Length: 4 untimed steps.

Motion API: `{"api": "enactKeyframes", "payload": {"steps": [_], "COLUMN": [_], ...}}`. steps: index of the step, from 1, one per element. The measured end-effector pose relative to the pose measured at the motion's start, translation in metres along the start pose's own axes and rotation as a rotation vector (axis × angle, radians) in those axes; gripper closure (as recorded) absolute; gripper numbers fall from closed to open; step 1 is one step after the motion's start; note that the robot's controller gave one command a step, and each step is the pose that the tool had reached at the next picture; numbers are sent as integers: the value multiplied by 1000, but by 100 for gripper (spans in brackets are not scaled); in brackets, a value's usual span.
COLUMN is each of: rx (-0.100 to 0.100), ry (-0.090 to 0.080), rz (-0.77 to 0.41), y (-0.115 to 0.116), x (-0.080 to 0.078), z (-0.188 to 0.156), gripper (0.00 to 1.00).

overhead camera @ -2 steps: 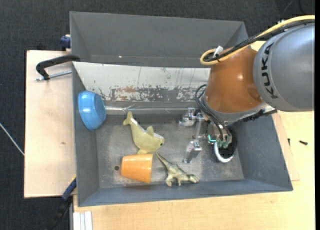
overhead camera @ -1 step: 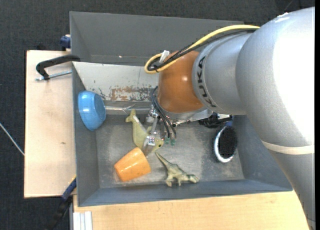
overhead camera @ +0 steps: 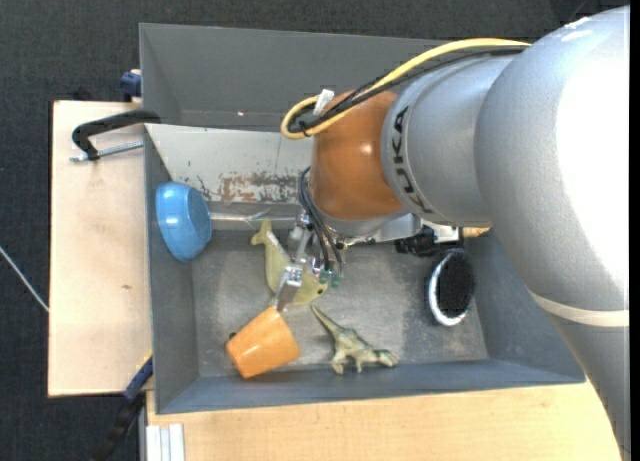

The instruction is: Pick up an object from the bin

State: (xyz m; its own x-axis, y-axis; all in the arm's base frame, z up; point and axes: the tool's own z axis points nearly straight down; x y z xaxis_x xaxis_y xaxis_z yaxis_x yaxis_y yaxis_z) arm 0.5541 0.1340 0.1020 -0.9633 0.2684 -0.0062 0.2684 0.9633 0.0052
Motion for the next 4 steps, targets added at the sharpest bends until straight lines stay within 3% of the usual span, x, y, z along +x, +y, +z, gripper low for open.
{"api": "enactKeyframes", "payload": {"steps": [1, 2, 3, 4], "rx": [2, 2, 3, 1], "ry": [2, 4, 3, -2], "rz": [194, 251, 249, 249], "y": [-10, 2, 4, 4], "x": [-9, -11, -12, -13], "z": [-5, 29, 27, 26], "gripper": [0, 0, 0, 100]}}
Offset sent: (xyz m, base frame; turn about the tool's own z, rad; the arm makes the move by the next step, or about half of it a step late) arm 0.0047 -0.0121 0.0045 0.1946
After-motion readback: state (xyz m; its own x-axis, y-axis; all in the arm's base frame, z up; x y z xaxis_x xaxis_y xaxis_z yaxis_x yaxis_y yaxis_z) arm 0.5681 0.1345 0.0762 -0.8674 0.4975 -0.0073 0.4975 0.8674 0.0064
